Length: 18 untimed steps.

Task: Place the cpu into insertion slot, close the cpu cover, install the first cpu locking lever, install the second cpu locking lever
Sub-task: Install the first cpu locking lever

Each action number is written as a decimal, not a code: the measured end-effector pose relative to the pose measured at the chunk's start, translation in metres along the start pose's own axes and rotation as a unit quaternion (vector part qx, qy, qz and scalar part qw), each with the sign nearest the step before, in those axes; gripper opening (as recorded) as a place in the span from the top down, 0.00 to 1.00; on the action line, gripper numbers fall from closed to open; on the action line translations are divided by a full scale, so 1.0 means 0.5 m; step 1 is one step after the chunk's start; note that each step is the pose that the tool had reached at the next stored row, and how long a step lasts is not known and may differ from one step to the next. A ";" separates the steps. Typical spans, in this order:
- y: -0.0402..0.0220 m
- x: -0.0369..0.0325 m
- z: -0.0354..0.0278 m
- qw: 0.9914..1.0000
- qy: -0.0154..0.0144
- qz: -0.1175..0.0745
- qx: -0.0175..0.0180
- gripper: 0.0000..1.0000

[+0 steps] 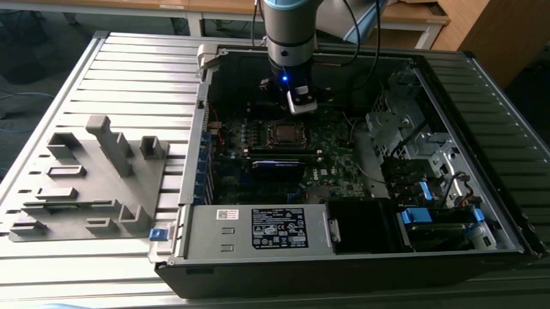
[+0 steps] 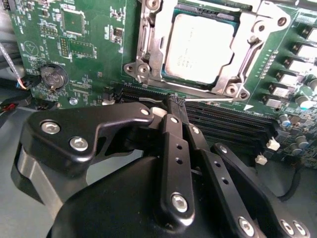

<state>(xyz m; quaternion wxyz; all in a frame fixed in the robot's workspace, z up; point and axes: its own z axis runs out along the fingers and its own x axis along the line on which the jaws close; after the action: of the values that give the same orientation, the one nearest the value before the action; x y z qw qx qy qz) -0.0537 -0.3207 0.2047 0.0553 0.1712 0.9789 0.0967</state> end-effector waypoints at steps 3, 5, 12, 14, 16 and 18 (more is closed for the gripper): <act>0.000 0.000 0.000 1.000 -0.001 0.005 0.000 0.89; 0.000 0.000 0.001 1.000 -0.002 0.009 0.001 0.89; 0.001 0.001 0.002 1.000 -0.005 0.022 0.002 0.89; 0.001 0.002 0.002 1.000 -0.005 0.025 0.002 0.89; 0.001 0.002 0.002 1.000 -0.006 0.028 0.002 0.89; 0.002 0.002 0.003 1.000 -0.006 0.029 0.002 0.89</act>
<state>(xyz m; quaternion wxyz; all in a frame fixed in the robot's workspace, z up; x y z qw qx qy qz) -0.0544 -0.3193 0.2036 0.0581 0.2005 0.9733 0.0952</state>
